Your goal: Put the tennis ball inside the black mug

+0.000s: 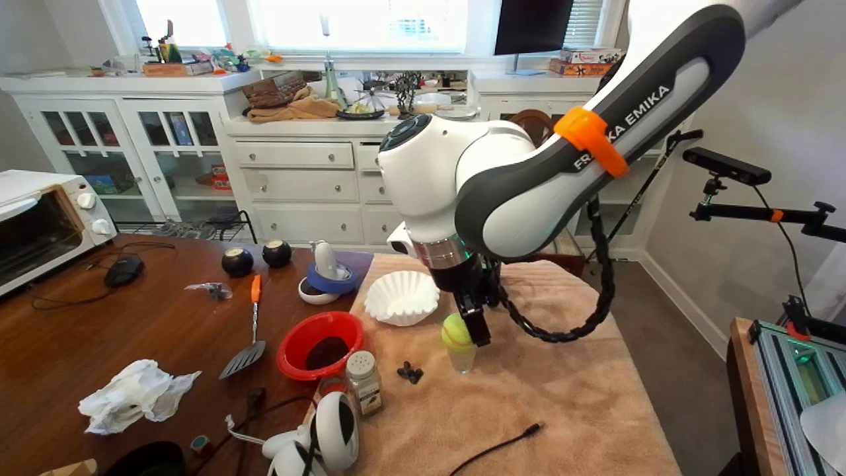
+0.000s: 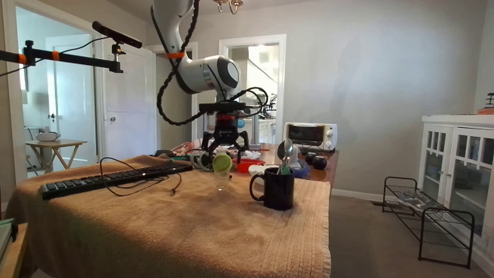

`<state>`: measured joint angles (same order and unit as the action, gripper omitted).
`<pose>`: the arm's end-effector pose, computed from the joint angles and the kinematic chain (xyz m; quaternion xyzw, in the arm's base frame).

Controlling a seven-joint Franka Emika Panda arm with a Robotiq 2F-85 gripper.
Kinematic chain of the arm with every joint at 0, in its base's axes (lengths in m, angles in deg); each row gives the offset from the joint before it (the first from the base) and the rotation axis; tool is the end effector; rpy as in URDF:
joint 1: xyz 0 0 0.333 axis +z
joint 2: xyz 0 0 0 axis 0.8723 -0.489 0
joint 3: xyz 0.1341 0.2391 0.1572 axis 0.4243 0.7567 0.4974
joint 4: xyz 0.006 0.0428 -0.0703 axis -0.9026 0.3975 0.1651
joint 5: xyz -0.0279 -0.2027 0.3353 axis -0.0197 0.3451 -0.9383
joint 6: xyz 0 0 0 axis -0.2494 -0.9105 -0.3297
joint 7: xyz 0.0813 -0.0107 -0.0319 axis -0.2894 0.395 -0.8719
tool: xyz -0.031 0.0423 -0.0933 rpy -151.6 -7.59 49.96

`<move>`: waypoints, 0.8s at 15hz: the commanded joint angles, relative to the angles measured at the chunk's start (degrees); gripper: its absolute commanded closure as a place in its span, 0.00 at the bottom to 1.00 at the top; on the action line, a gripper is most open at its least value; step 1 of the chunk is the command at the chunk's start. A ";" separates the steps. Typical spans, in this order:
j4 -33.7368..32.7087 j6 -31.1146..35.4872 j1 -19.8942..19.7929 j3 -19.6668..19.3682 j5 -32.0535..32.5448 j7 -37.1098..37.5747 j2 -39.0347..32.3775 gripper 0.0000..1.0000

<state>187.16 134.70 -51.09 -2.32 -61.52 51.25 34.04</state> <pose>0.5709 0.1691 0.2387 0.9244 0.3425 -0.1380 0.0954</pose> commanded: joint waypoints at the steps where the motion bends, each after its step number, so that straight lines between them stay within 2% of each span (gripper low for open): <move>1: -4.14 -1.51 0.58 0.38 -1.01 -2.13 -3.45 0.00; 4: -5.49 -1.94 0.77 0.85 -1.82 -2.51 -4.60 0.00; 5: -5.59 -1.95 0.97 0.96 -2.09 -2.26 -4.68 0.25; 6: -5.57 -2.01 1.16 1.01 -2.29 -1.86 -4.66 0.26; 7: -5.60 -1.97 1.33 1.02 -2.43 -1.61 -4.69 0.32; 10: -5.51 -2.13 1.43 1.14 -3.39 -1.35 -4.54 0.58; 12: -5.50 -2.40 1.44 1.04 -3.93 -1.06 -4.42 0.58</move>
<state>182.95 134.14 -49.88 -1.31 -63.85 49.90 30.41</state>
